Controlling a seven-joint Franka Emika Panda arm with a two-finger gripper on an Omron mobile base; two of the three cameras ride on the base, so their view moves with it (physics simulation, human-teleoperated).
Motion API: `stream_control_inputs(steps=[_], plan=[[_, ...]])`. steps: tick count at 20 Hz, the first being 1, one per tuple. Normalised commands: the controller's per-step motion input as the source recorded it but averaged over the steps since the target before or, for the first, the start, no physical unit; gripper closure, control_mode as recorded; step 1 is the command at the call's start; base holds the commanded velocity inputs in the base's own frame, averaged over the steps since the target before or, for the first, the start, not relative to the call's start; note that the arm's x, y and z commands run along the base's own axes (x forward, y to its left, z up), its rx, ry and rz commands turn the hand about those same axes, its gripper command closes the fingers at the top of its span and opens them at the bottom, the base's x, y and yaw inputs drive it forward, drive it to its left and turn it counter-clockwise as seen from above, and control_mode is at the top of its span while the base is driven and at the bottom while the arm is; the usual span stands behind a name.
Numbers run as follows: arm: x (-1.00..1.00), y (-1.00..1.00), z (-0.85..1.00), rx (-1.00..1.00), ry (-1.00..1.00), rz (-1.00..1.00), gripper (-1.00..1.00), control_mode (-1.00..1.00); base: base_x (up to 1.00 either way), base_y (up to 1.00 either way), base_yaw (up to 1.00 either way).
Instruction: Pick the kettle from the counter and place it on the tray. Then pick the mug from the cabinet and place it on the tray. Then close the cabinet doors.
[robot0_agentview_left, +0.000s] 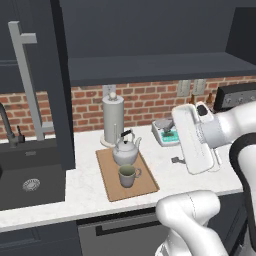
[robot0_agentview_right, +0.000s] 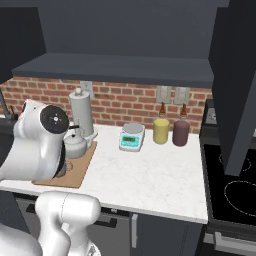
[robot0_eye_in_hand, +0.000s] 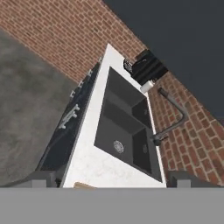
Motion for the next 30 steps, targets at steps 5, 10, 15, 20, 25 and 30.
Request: stream_control_inputs(steps=[5, 10, 15, 20, 25, 30], plan=[[-0.26, 0.17, 0.35, -0.02, -0.23, 0.00, -1.00, -1.00, 0.00, 0.00, 0.00], [-0.26, 0.35, 0.39, -0.06, -0.39, 0.00, -1.00, -1.00, 0.00, 0.00, 0.00], [-0.21, 0.50, 0.44, -0.01, -0.14, 0.00, -1.00, -1.00, 0.00, 0.00, 0.00], [-0.19, 0.62, 0.34, 0.00, 0.03, 0.01, -1.00, -1.00, 0.00, 0.00, 0.00], [-0.33, 0.49, 0.31, 0.00, 0.03, 0.09, -1.00, -1.00, 0.00, 0.00, 0.00], [-0.45, 0.50, 0.20, 0.00, -0.08, 0.09, -1.00, -1.00, 0.00, 0.00, 0.00]])
